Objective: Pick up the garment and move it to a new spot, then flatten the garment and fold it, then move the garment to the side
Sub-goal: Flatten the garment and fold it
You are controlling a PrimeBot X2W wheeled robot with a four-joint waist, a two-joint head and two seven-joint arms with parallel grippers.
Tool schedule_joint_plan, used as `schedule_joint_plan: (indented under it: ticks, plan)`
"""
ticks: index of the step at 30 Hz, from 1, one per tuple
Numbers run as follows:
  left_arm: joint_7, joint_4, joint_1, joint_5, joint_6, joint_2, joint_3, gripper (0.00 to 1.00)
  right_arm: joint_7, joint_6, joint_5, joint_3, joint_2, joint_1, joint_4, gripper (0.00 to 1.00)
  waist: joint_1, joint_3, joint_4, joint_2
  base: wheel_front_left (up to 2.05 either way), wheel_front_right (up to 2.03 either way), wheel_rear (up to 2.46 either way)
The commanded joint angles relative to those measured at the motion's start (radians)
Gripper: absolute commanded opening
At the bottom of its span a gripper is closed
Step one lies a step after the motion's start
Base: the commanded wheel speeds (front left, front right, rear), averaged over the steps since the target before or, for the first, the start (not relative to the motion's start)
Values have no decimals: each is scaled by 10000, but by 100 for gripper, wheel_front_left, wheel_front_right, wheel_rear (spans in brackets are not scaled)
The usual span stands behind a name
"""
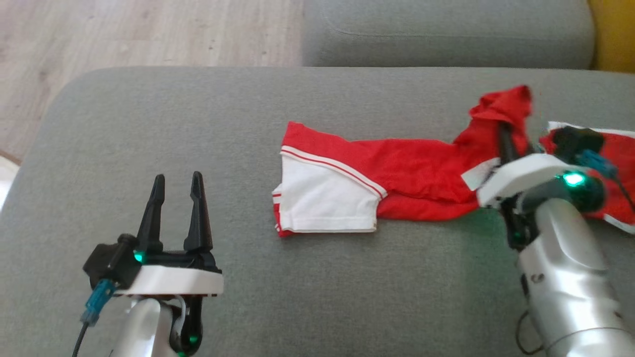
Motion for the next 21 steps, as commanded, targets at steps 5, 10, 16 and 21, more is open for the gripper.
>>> schedule_joint_plan:
  ticks: [5, 10, 16, 21]
  plan:
    - [-51, -412, -233, -117, -57, 45, 182, 100, 457, -7, 1441, 2077, 193, -305, -932, 0, 1, 138, 551, -1, 0, 0, 0]
    - [-51, -415, -360, -215, -57, 45, 10, 100, 584, -7, 2155, 3193, 194, -400, -973, 0, 1, 405, 1074, -1, 0, 0, 0]
    - [-51, -350, -508, -345, -57, 45, -198, 100, 515, -7, 2845, 4266, 195, -579, -487, 0, 1, 722, 1696, -1, 0, 0, 0]
    - [-51, -311, -587, -461, -57, 45, -361, 100, 215, -7, 3327, 4837, 196, -676, 88, 0, 1, 876, 2108, -1, 0, 0, 0]
